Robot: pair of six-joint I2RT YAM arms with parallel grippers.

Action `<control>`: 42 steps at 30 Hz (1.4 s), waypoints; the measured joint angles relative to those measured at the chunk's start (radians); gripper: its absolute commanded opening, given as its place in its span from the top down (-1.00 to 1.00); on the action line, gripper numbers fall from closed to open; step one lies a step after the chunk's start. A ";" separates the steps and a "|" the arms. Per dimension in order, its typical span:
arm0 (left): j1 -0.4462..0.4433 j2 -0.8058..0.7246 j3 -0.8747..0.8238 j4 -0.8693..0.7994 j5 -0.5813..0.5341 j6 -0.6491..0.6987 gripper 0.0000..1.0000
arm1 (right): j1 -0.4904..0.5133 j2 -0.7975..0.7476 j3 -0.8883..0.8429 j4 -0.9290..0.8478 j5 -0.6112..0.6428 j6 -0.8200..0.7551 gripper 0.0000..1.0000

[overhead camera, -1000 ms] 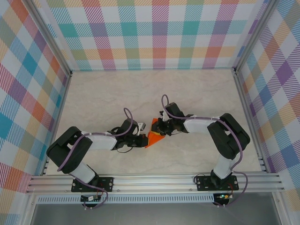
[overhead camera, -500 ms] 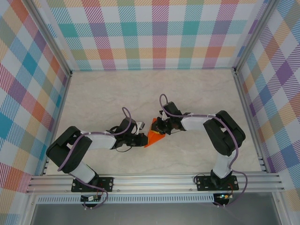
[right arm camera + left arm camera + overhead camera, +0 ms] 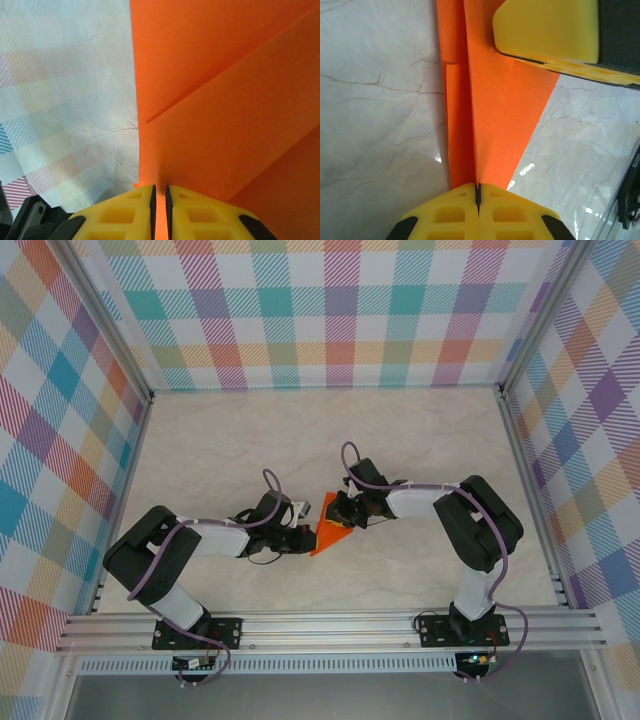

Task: Fold a paper plane with a square sheet of paper (pick it up from the middle)
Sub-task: Fourth fold the wing at the center of the table.

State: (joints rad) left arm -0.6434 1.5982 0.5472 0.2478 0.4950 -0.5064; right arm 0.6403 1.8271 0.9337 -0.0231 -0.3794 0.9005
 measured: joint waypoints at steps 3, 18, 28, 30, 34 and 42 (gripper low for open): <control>0.001 0.010 0.000 0.016 0.012 -0.004 1.00 | -0.004 0.017 0.002 -0.001 0.001 0.000 0.69; 0.030 0.036 0.005 0.035 0.069 -0.064 1.00 | -0.009 0.021 0.008 0.008 -0.039 -0.005 0.63; 0.051 0.049 -0.002 0.066 0.100 -0.102 1.00 | -0.011 0.034 0.030 0.037 -0.092 -0.020 0.64; 0.055 0.050 -0.003 0.070 0.101 -0.106 1.00 | -0.011 0.047 0.038 0.039 -0.094 -0.020 0.65; 0.058 0.050 -0.007 0.078 0.101 -0.108 1.00 | -0.011 0.075 0.045 0.041 -0.093 -0.020 0.65; 0.060 0.052 -0.008 0.082 0.104 -0.108 0.92 | -0.011 0.081 0.052 0.033 -0.089 -0.024 0.66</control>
State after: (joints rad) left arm -0.5838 1.6501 0.5388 0.3294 0.5987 -0.6140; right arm 0.6292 1.9079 0.9859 0.0101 -0.4683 0.8768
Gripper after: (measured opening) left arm 0.045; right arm 0.172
